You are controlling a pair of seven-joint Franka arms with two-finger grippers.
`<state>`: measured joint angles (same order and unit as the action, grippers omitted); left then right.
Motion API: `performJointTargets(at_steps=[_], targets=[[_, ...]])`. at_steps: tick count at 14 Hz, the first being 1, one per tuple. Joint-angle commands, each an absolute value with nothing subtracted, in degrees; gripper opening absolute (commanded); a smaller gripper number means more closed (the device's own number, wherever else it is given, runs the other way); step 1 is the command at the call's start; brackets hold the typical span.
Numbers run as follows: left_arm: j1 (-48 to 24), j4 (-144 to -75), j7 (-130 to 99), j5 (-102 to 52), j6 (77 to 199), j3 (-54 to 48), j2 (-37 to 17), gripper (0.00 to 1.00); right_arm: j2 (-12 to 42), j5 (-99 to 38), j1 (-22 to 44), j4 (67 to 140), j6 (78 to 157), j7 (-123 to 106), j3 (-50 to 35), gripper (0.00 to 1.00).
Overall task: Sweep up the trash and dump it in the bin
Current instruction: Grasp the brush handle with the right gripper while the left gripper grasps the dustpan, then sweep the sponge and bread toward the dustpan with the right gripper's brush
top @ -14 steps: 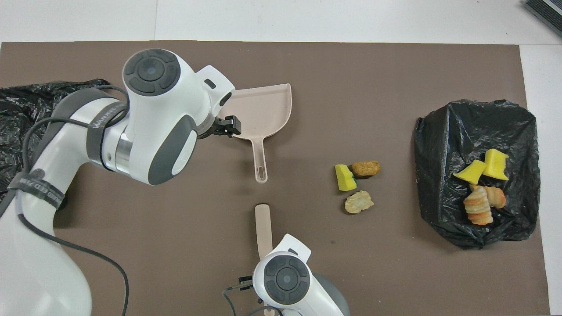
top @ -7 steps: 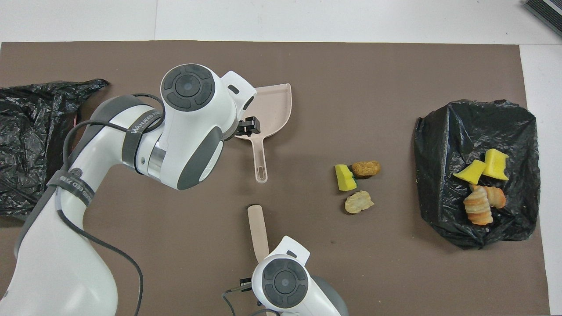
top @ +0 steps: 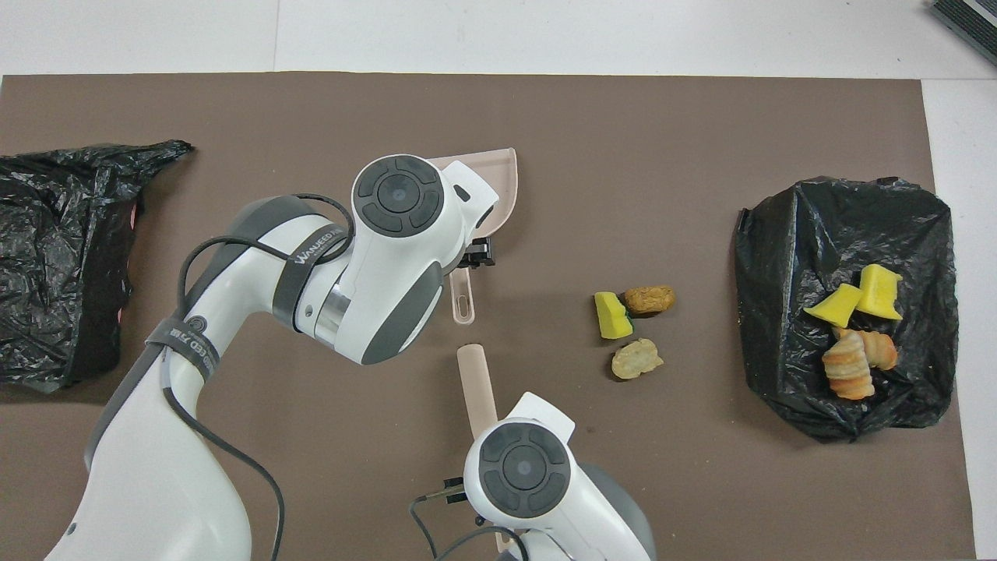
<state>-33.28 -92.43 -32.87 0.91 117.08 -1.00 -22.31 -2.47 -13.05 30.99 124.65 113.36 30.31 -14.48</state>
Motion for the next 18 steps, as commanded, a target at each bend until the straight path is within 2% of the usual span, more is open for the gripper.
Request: performJointTargets(at_steps=[1, 3, 6, 7, 9, 11, 12, 13, 14, 15, 16, 18], targets=[[-34.80, -94.48, -33.57, 1.49, 118.65, -0.18, -22.32, 1.00, -8.95, -12.13, 24.55, 126.12, 104.89, 24.28, -14.77, 0.00], [-36.46, -93.52, -35.41, 1.67, 119.62, -0.09, -26.26, 1.00, -11.76, -11.95, 19.28, 126.21, 99.52, 20.15, -14.77, 0.00], [-36.82, -93.60, -35.60, 1.41, 120.15, -0.18, -26.72, 1.00, -16.42, -11.95, 7.61, 126.21, 94.32, 12.51, -14.77, 0.00], [-36.83, -93.60, -35.60, 0.97, 119.71, -0.18, -26.72, 1.00, -16.35, -11.87, 2.69, 126.21, 94.74, 10.04, -14.85, 0.00], [-37.09, -93.52, -35.51, 0.97, 118.48, -0.18, -26.54, 1.00, -14.86, -10.03, -3.14, 126.56, 100.42, 4.16, -14.85, 0.00], [-37.09, -93.17, -35.51, 0.97, 117.51, -0.18, -26.10, 1.00, -10.92, -1.72, -4.39, 126.21, 107.11, 1.85, -15.03, 0.00], [-37.09, -93.08, -35.59, 0.97, 116.90, -0.18, -25.93, 0.95, -8.29, 1.98, -4.39, 125.78, 110.18, 2.28, -15.20, 0.00], [-37.09, -93.16, -35.60, 0.97, 116.81, -0.18, -25.93, 0.78, -6.00, 4.89, -3.79, 125.68, 111.87, 2.98, -15.12, 0.00], [-37.18, -93.25, -35.68, 0.88, 116.72, -0.18, -25.84, 0.52, -4.58, 8.14, -3.52, 125.77, 111.97, 4.29, -15.29, 0.00], [-37.18, -93.51, -35.68, 0.97, 116.54, -0.18, -25.58, 0.13, -4.14, 10.09, -3.43, 126.55, 111.89, 5.87, -15.38, 0.00], [-37.18, -93.34, -35.51, 1.40, 116.54, -0.18, -25.58, 0.00, -3.61, 10.46, -3.43, 126.74, 111.36, 6.24, -15.38, 0.00], [-36.91, -93.25, -34.90, 1.67, 116.37, -0.09, -24.79, 0.00, -2.73, 10.46, -3.34, 128.48, 111.70, 6.50, -15.38, 0.00]])
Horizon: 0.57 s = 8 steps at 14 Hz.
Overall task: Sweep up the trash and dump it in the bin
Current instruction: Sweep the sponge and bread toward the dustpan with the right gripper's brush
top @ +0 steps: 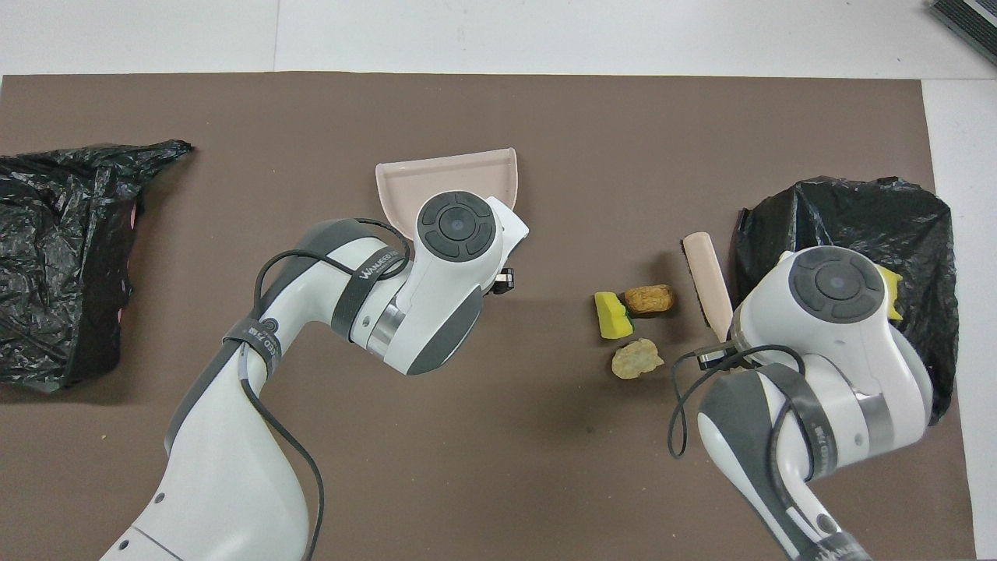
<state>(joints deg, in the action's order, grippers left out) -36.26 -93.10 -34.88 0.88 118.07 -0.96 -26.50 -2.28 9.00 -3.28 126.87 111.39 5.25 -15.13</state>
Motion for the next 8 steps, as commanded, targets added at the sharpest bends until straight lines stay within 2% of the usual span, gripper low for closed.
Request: performJointTargets(at_steps=[1, 5, 8], targets=[[-36.91, -93.08, -34.81, 2.10, 116.37, -0.09, -24.70, 0.00, -2.64, 10.37, -3.25, 128.93, 111.62, 6.76, -15.47, 0.00], [-36.04, -93.25, -29.29, 4.48, 114.53, 0.53, -21.90, 0.00, -1.58, 7.49, 0.35, 130.17, 111.10, 10.89, -15.47, 0.00], [-34.46, -93.34, -14.38, 4.48, 109.53, 0.62, -19.87, 0.00, -1.50, 1.08, 2.11, 130.25, 111.18, 11.86, -15.47, 0.00]])
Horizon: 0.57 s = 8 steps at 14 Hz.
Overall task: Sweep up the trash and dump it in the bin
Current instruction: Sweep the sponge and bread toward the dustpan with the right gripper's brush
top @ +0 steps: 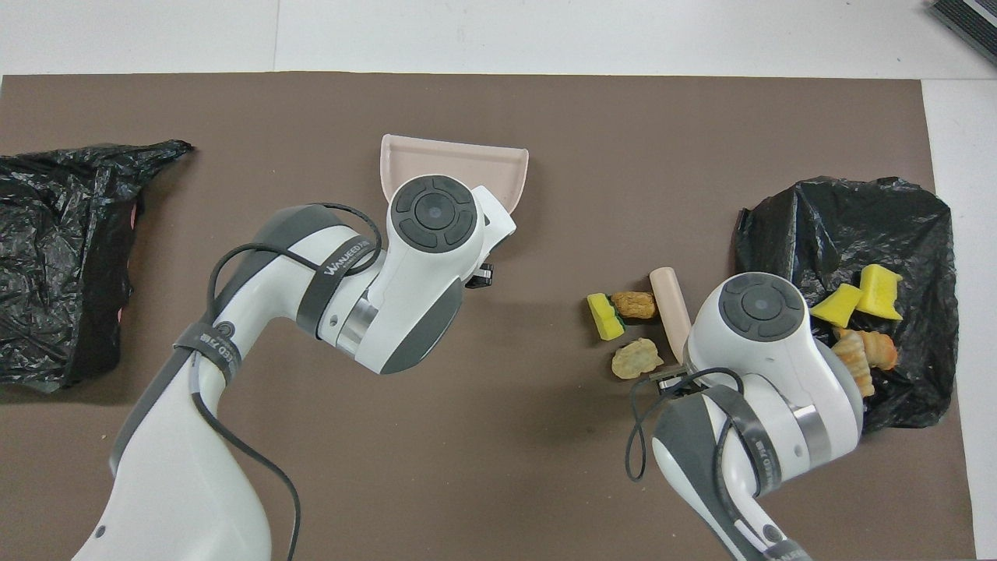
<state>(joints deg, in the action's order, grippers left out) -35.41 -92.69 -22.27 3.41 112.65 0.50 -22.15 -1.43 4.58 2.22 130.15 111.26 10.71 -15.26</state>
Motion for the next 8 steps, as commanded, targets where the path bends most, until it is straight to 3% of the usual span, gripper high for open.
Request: performJointTargets(at_steps=[1, 6, 8], targets=[[-34.37, -93.34, -10.59, 4.48, 108.47, 0.62, -19.78, 0.00, -1.23, -1.29, 2.11, 130.25, 111.62, 12.56, -15.47, 0.00], [-32.70, -94.30, 12.17, 6.32, 101.27, 1.05, -18.02, 0.00, -1.23, -1.76, 0.97, 123.41, 106.20, 14.32, -14.94, 0.00], [-32.78, -94.66, 18.95, 9.99, 98.02, 1.05, -17.32, 0.00, -2.98, 2.96, 0.70, 125.14, 105.38, 14.59, -14.85, 0.00]])
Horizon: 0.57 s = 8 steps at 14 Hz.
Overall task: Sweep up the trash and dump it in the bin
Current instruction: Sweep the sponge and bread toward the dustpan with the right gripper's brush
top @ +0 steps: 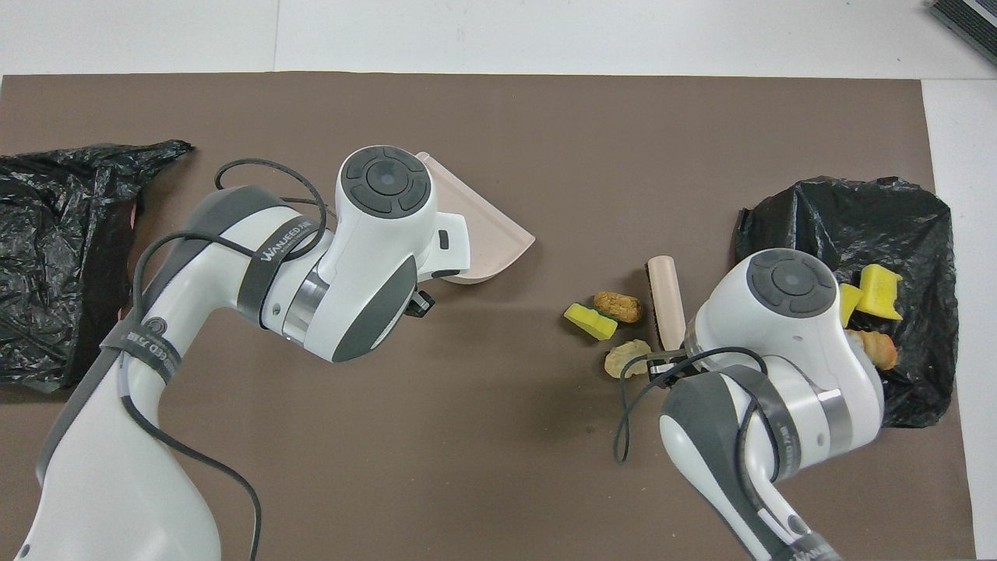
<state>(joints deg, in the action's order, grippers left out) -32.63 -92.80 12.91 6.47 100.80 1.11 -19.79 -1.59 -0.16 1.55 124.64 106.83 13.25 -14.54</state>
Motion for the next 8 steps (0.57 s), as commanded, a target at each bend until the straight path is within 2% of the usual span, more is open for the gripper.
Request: performJointTargets(at_steps=[1, 4, 8], targets=[[-32.78, -95.70, 23.25, 12.11, 97.22, 1.05, -16.53, 0.00, -5.25, 4.55, 0.96, 128.11, 106.51, 14.76, -15.03, 0.00], [-32.78, -102.10, 35.39, 12.57, 99.83, 1.05, -13.20, 0.00, -7.82, 3.61, 0.79, 132.62, 109.33, 16.34, -15.38, 0.00], [-34.01, -114.68, 41.53, 12.66, 113.27, 0.97, -7.83, 0.00, -6.07, -1.05, 1.49, 133.06, 111.60, 18.10, -15.38, 0.00]])
